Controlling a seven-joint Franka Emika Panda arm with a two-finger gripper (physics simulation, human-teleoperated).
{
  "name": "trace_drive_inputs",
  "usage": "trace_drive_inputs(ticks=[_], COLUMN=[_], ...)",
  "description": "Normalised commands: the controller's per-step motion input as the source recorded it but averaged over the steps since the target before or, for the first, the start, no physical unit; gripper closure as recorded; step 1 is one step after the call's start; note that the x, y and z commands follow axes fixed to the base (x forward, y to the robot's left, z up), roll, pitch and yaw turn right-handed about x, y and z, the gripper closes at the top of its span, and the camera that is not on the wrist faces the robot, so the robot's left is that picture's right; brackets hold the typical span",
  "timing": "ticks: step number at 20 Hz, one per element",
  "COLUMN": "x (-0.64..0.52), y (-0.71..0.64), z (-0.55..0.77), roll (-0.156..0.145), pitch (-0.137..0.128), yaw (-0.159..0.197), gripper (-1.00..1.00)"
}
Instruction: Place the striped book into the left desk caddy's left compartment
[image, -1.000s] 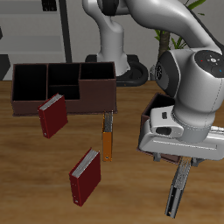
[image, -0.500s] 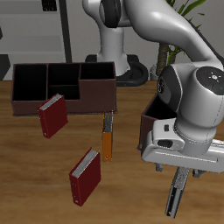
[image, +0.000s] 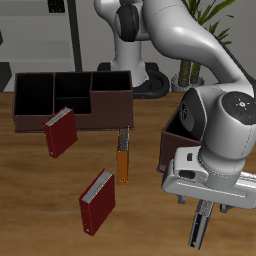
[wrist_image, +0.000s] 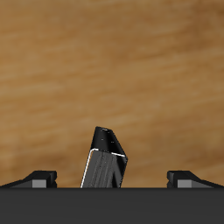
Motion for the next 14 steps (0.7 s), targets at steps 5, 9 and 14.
trace_drive_inputs(ticks=[5, 9, 14], x=[0.01, 0.07, 0.01], y=[0.14, 0.06, -0.13], z=[-0.25, -0.20, 0.05], roll=[0.026, 0.009, -0.010], pitch=[0.039, 0.043, 0.004], yaw=[-0.036, -0.043, -0.017], gripper=[-1.00, 1.00, 1.00])
